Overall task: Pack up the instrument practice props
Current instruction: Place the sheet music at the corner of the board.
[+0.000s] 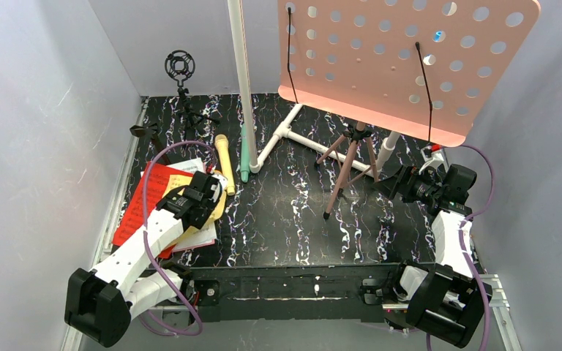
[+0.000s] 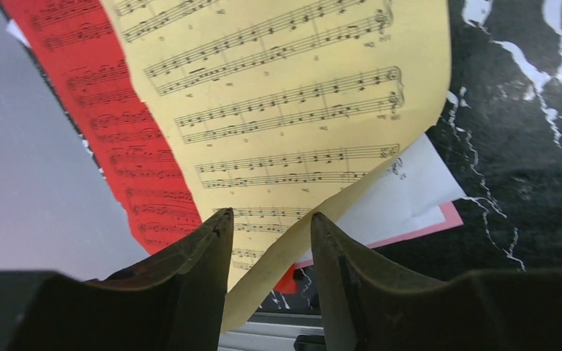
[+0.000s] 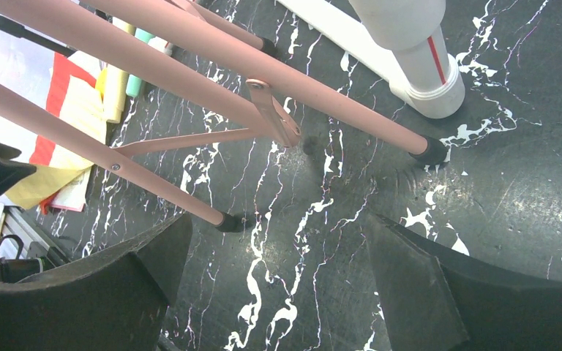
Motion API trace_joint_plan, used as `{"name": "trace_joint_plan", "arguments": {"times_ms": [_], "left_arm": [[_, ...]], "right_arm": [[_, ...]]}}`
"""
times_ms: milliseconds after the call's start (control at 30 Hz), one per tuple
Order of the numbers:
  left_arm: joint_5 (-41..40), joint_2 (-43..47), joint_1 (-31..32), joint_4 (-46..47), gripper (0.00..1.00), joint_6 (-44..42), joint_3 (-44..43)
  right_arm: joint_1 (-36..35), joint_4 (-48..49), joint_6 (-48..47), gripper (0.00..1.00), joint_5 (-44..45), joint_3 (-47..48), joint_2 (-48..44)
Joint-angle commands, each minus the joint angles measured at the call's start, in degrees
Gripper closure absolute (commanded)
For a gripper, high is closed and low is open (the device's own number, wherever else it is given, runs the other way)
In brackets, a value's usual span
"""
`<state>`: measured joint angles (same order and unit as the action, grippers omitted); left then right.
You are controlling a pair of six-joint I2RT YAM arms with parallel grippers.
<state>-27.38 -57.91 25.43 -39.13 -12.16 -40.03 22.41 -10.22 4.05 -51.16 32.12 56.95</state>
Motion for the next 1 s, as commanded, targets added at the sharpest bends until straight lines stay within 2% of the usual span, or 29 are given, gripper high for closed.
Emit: {"name": "trace_joint_plan", "arguments": {"times_ms": [0,100,267,300,667,833,933,967], "left_arm": [[7.59,0.69,-0.29,-3.51,0.6,-0.33,-1.83],[11.42,0.46,-0.29,-4.17,0.68,-0.48,-2.15],[12.64,-0.17,-0.29,-4.46,0.98,-0.94,-2.06],[11.8,-0.38,-0.29,-4.46,1.0,-0.79,-1.95],[-13.67,-4.28,-0.29,-0.04,1.0,0.45,-0.55],[-19.3,-6.98,-0.38,2.89,1.0,1.84,-1.13],[-17.35,-9.46,-0.35,1.17,0.99,4.04,-3.7],[-15.34,-10.12,-0.38,0.03,0.93,4.83,-4.73]], "right_arm": [[-0.18,0.55,-1.24,0.02,-0.72,0.78,-0.28],[-0.18,0.55,-1.25,0.02,-0.71,0.76,-0.35],[-0.19,0.55,-1.27,0.02,-0.74,0.75,-0.37],[-0.21,0.55,-1.32,0.02,-0.77,0.8,-0.35],[-0.21,0.46,-1.33,0.02,-0.91,0.84,-0.43],[-0.18,0.46,-1.33,0.02,-0.88,0.93,-0.43],[-0.18,0.38,-1.4,0.02,-0.96,0.97,-0.43],[-0.22,0.38,-1.42,0.02,-0.94,0.93,-0.43]]}}
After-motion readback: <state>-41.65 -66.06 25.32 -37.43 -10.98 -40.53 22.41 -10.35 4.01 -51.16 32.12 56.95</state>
